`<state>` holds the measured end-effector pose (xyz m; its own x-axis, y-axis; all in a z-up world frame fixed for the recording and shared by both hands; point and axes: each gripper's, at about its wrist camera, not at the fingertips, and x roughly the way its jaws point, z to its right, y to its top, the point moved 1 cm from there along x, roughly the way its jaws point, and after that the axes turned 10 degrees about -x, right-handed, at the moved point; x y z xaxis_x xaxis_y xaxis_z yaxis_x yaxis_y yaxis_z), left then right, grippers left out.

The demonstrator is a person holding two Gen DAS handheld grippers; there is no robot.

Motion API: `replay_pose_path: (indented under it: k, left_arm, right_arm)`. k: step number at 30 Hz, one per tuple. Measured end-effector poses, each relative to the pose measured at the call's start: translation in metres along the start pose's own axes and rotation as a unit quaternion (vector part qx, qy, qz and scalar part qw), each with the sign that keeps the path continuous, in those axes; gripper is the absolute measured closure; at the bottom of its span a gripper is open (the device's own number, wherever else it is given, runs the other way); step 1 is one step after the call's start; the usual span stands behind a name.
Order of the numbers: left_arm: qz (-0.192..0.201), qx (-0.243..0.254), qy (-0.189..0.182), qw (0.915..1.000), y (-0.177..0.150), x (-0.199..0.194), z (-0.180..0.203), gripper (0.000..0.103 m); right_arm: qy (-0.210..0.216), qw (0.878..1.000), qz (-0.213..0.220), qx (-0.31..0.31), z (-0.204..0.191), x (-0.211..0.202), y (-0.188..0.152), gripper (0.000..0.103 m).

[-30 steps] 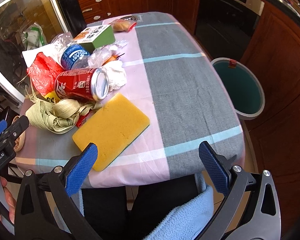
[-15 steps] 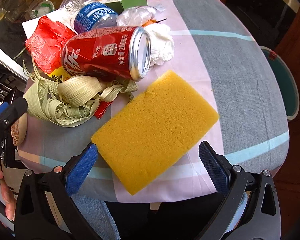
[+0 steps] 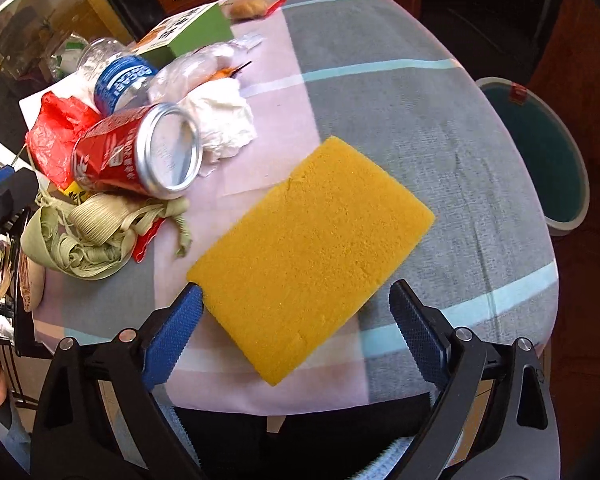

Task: Collect trash
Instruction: 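Grasp the yellow sponge with the right tool while the left tool approaches the red can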

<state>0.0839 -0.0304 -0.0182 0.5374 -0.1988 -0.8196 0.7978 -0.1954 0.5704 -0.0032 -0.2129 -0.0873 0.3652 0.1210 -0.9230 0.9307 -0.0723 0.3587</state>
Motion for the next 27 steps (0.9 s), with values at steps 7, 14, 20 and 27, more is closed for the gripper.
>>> replay_pose_path:
  k: [7,14,20,27]
  left_arm:
    - [-0.042,0.044,-0.041,0.9973,-0.002,0.032,0.031,0.024]
    - [-0.081,0.068,-0.082,0.9910,-0.022,0.038,0.057,0.051]
    - [-0.111,0.070,-0.101,0.9862,-0.029,0.051,0.073,0.051]
    - [-0.108,0.086,-0.084,0.9870,-0.028,0.048,0.068,0.037]
  right_arm:
    - [0.002,0.999,0.006,0.032,0.044,-0.011,-0.006,0.013]
    - [0.037,0.996,0.013,0.078,0.072,-0.010,0.009,0.013]
    - [0.044,0.995,0.018,0.092,0.067,0.001,0.024,0.013]
    - [0.024,0.998,0.017,0.056,0.069,0.005,0.021,0.024]
